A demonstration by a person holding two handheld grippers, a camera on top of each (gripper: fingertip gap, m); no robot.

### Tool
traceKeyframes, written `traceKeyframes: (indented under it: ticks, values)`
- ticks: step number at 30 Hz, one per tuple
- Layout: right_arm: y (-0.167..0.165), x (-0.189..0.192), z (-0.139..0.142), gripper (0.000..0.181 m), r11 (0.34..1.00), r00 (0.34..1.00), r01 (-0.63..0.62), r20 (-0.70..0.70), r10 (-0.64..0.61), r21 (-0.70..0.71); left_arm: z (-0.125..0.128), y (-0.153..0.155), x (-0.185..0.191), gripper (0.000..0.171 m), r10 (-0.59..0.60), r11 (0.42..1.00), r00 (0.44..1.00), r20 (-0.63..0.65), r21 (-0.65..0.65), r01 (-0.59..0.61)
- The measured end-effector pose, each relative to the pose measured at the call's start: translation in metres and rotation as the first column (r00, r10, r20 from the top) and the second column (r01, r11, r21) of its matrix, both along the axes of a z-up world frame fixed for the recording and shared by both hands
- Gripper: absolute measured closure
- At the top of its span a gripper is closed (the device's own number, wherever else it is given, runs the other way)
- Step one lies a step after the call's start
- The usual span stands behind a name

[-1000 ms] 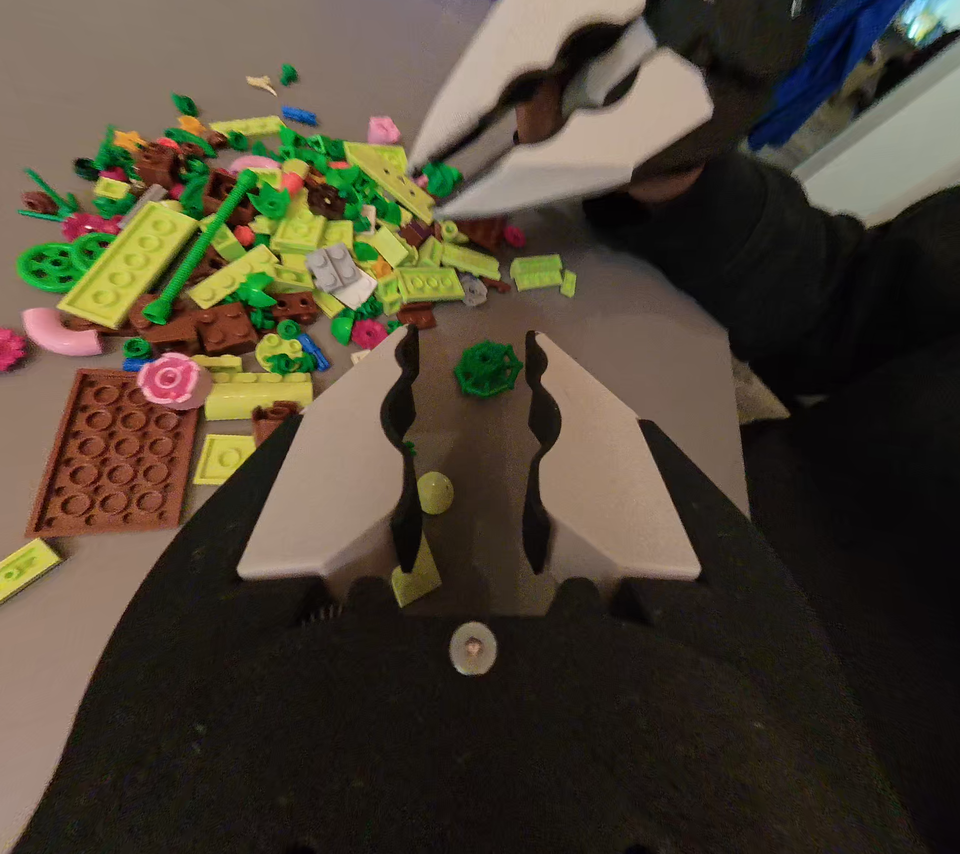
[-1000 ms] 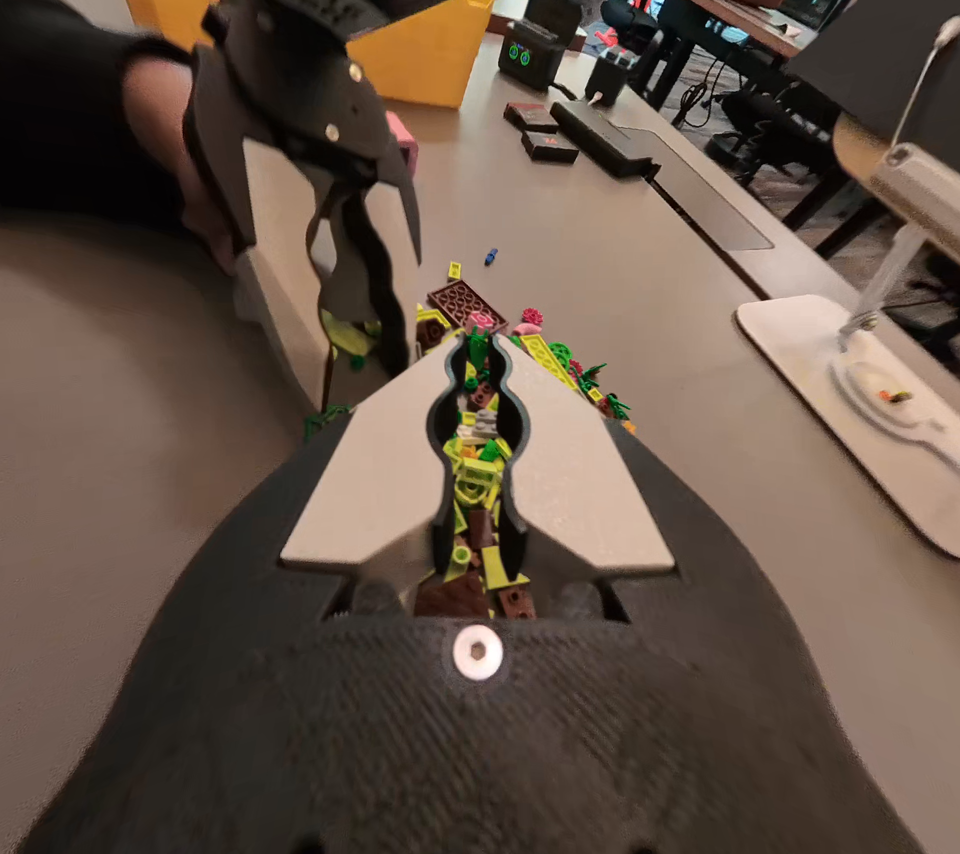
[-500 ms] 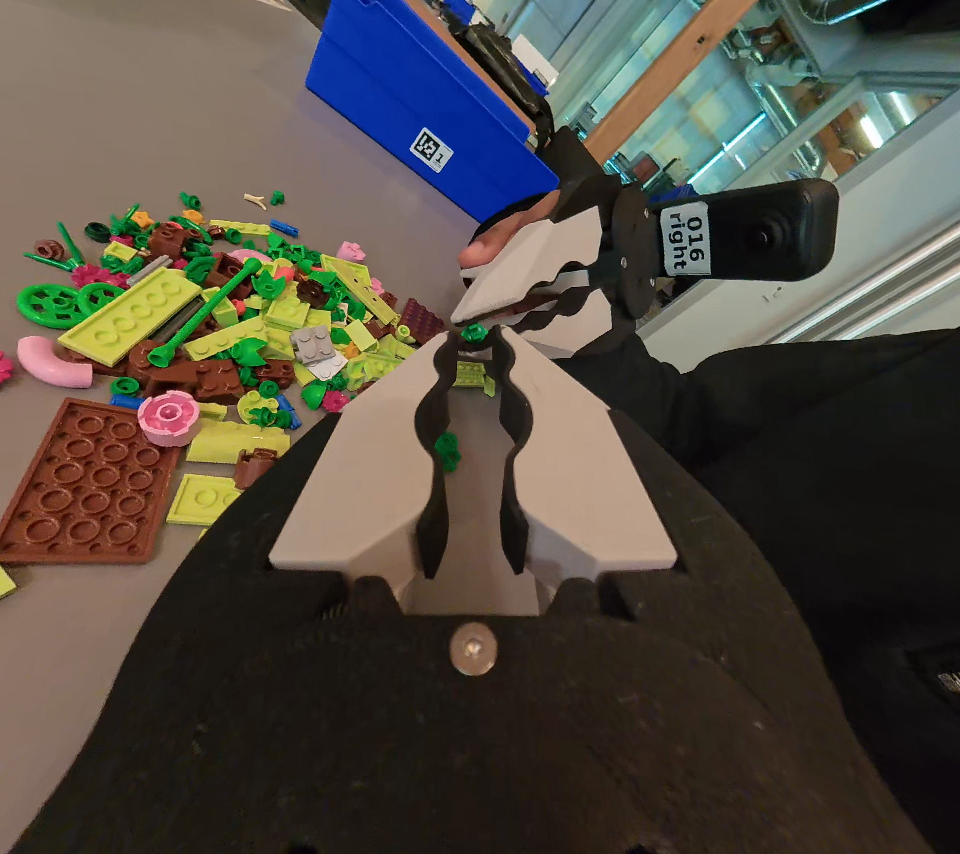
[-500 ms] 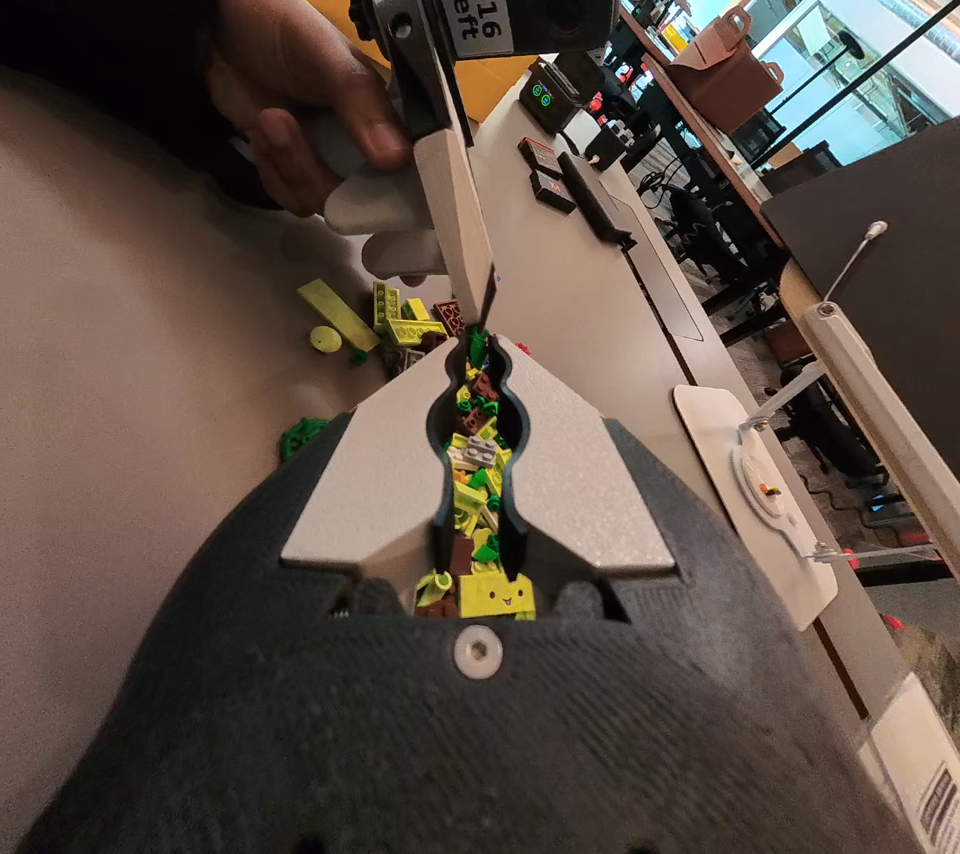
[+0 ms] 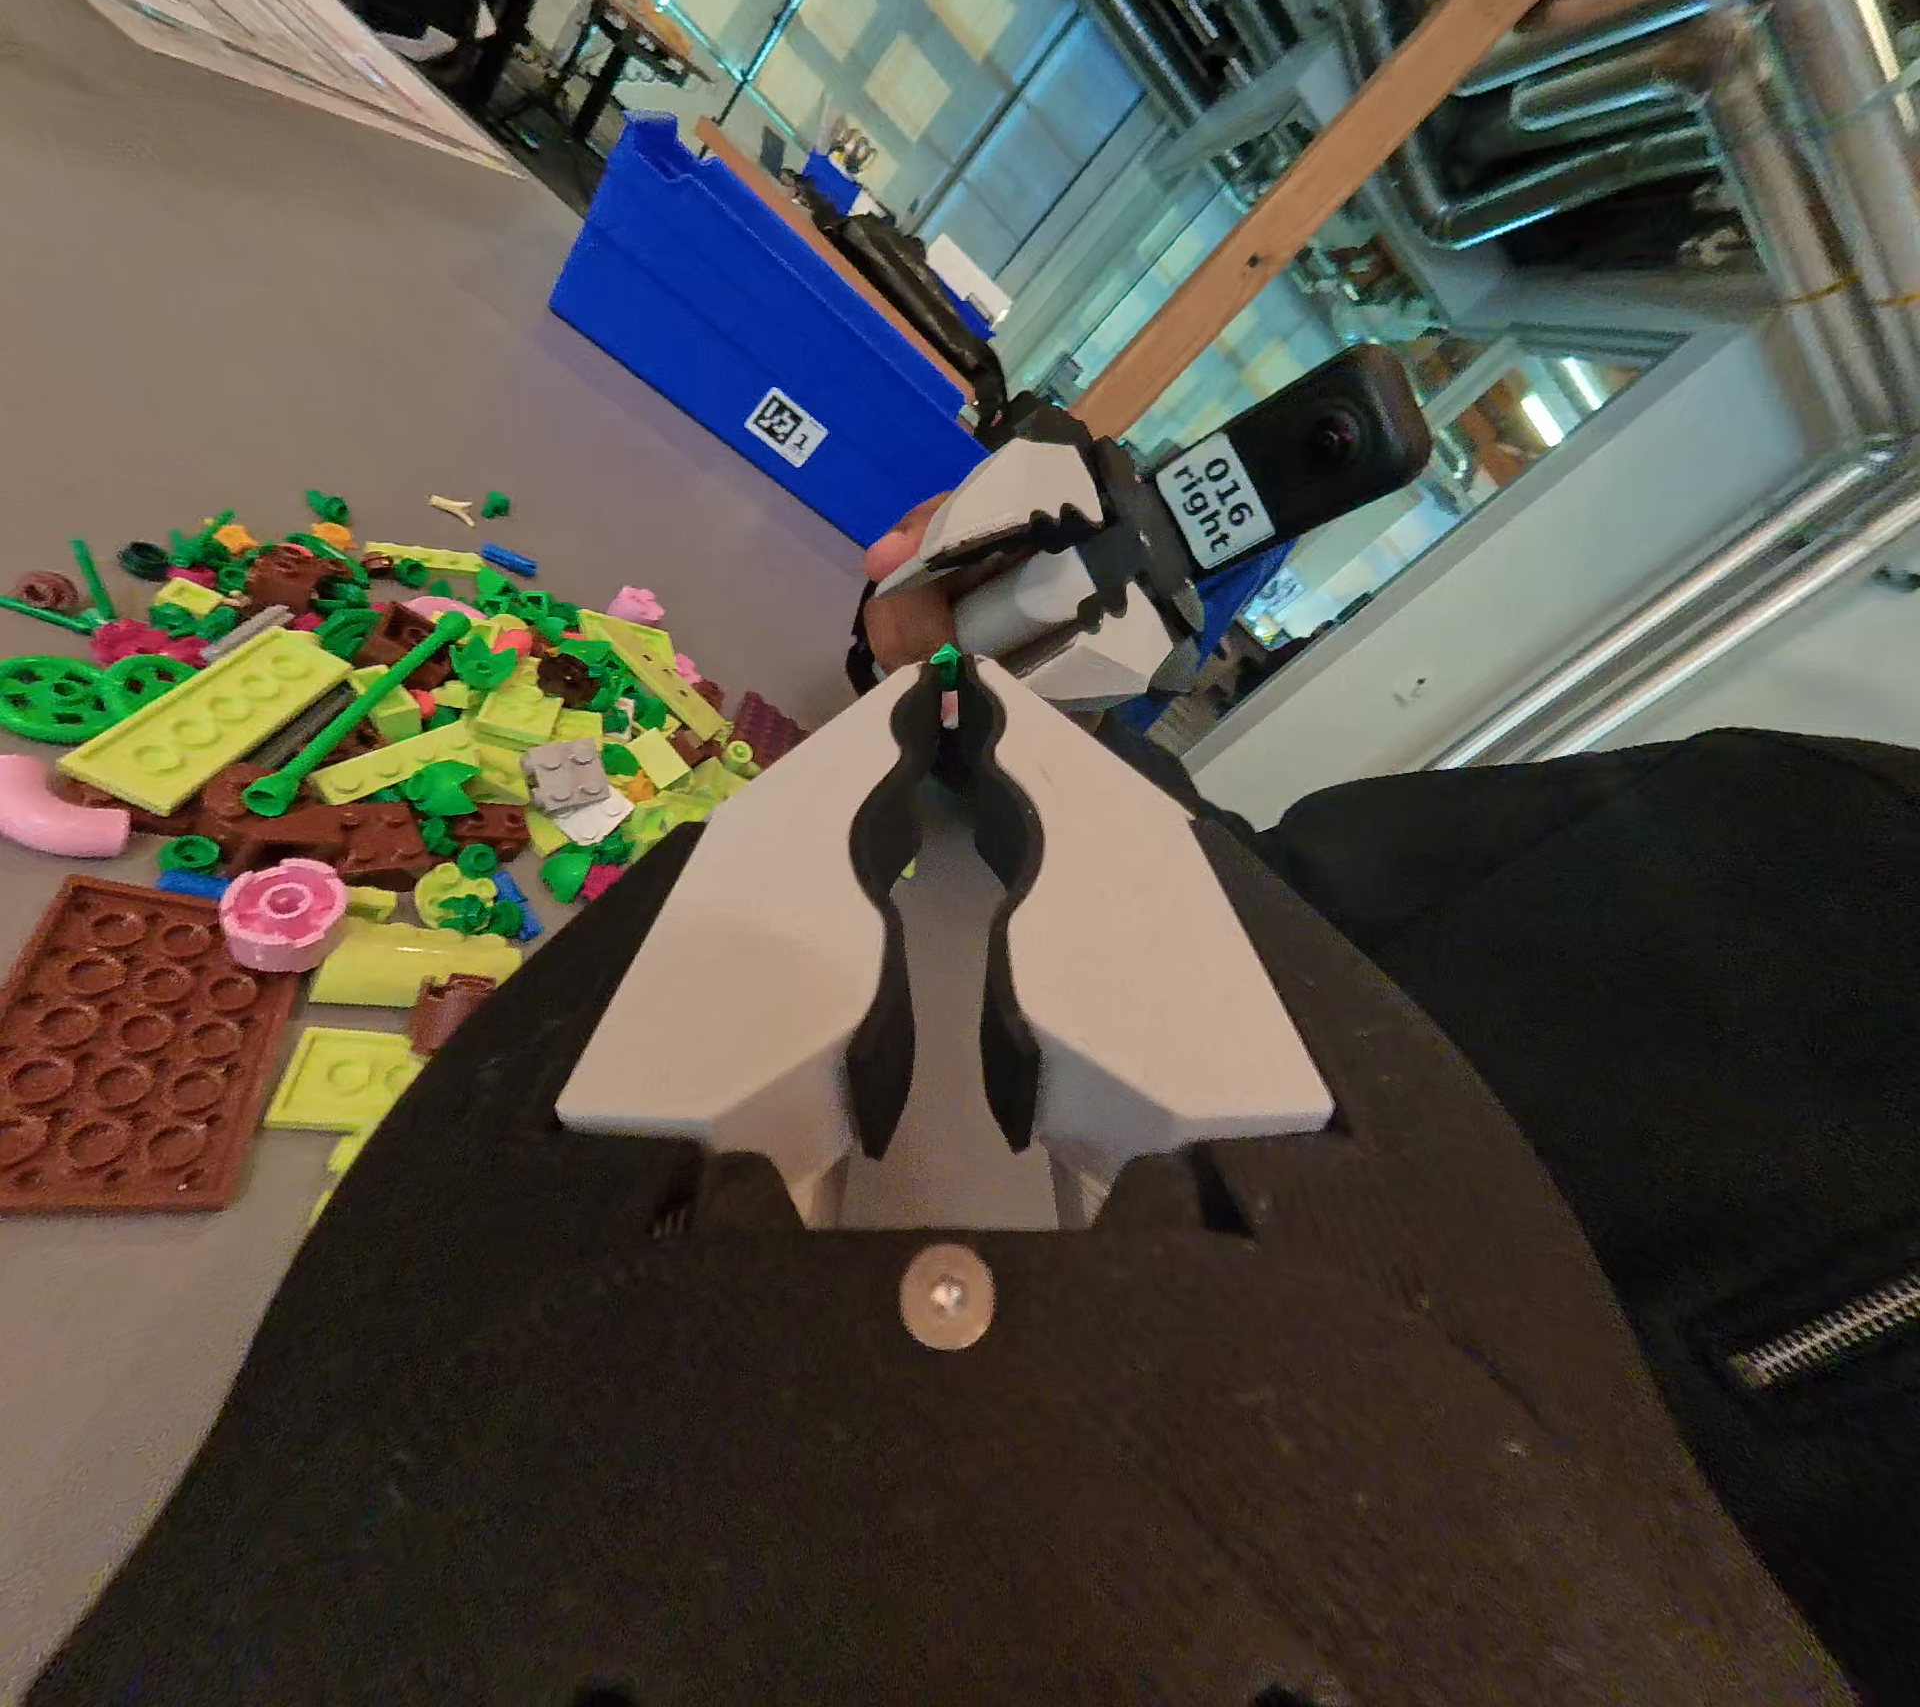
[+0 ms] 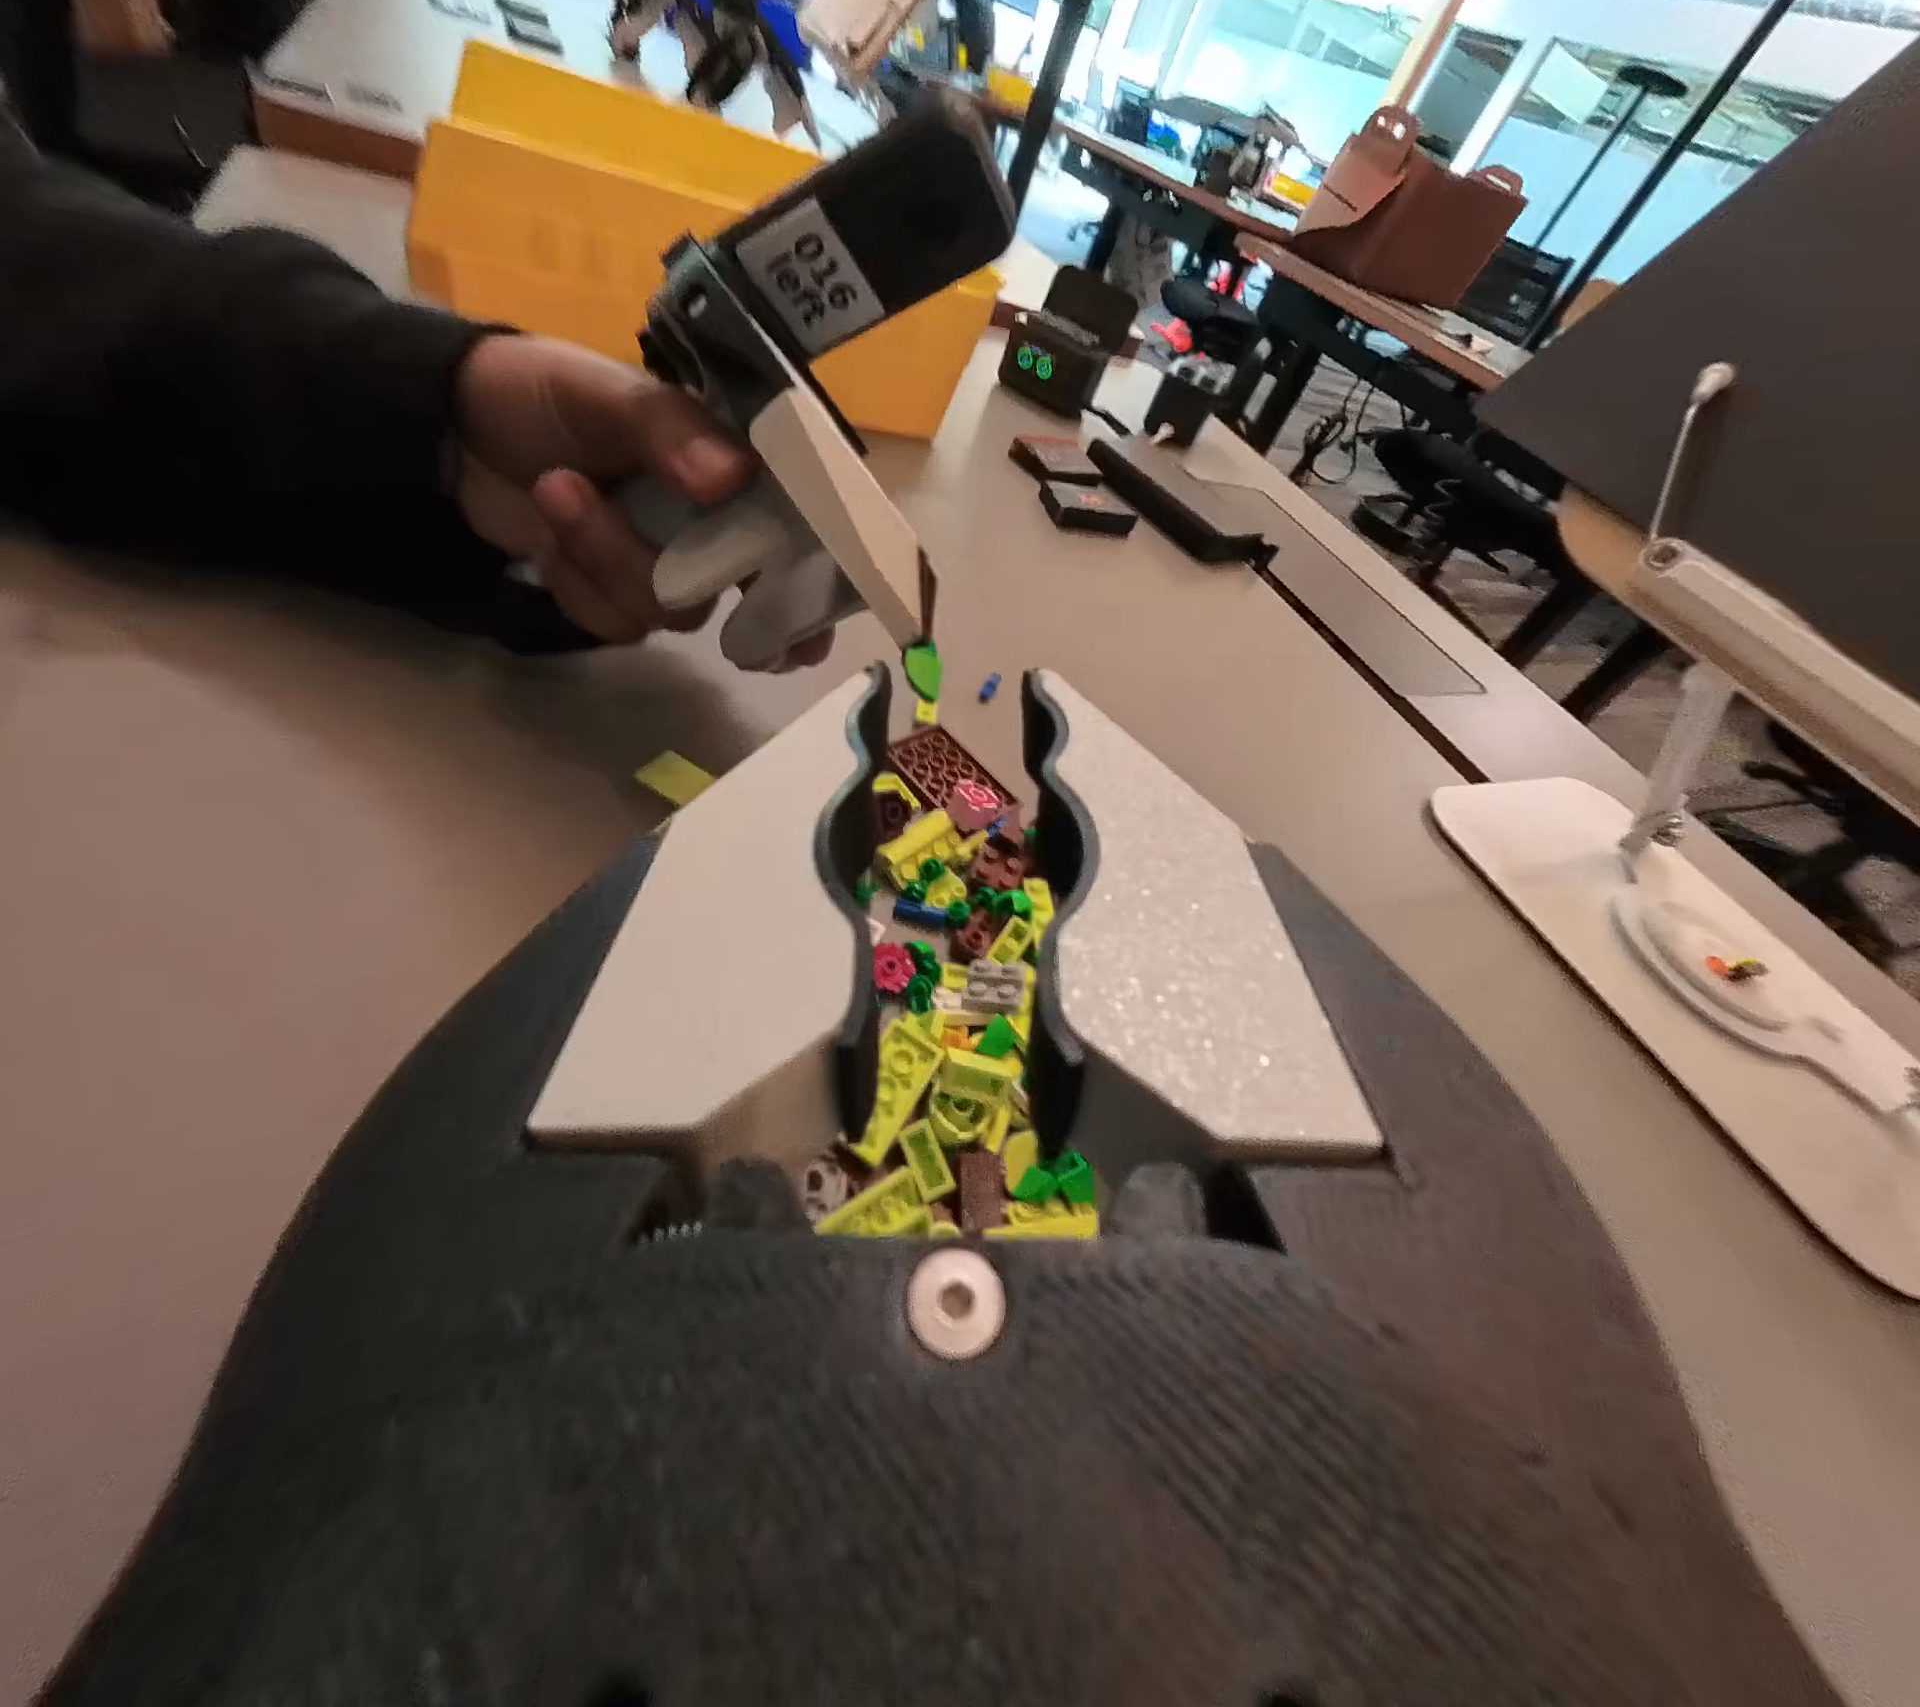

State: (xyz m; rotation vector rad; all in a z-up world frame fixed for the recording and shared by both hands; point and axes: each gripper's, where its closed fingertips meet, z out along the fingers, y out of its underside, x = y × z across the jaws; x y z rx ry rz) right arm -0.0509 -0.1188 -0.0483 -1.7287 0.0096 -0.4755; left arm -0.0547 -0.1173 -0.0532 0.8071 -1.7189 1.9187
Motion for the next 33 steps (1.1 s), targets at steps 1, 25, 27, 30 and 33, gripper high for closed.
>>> traceKeyframes:
  ticks: [1, 25, 27, 30, 33]
  values:
    - [0.000, -0.002, 0.002, 0.161, 1.000, 1.000, -0.012, -0.003, 0.012, 0.013, 0.001, -0.001, -0.001, 0.171, -0.007, 1.000, 1.000, -0.008, -0.012, 0.007]
    - [0.004, -0.020, 0.004, 0.179, 0.992, 0.992, -0.122, -0.034, 0.123, 0.026, 0.014, -0.004, -0.018, 0.171, -0.142, 0.981, 0.988, -0.063, -0.139, 0.132]
    - [0.004, -0.022, 0.006, 0.179, 0.988, 0.986, -0.145, -0.079, 0.148, 0.048, 0.016, -0.005, -0.020, 0.171, -0.148, 0.980, 0.987, -0.056, -0.146, 0.138]
    - [0.003, -0.021, 0.006, 0.179, 0.984, 0.973, -0.162, -0.157, 0.171, 0.068, 0.015, -0.005, -0.020, 0.169, -0.117, 0.988, 0.993, 0.012, -0.104, 0.118]
    - [0.002, -0.019, 0.006, 0.179, 0.984, 0.968, -0.160, -0.185, 0.171, 0.074, 0.014, -0.006, -0.023, 0.155, -0.085, 0.996, 0.985, 0.147, -0.021, 0.089]
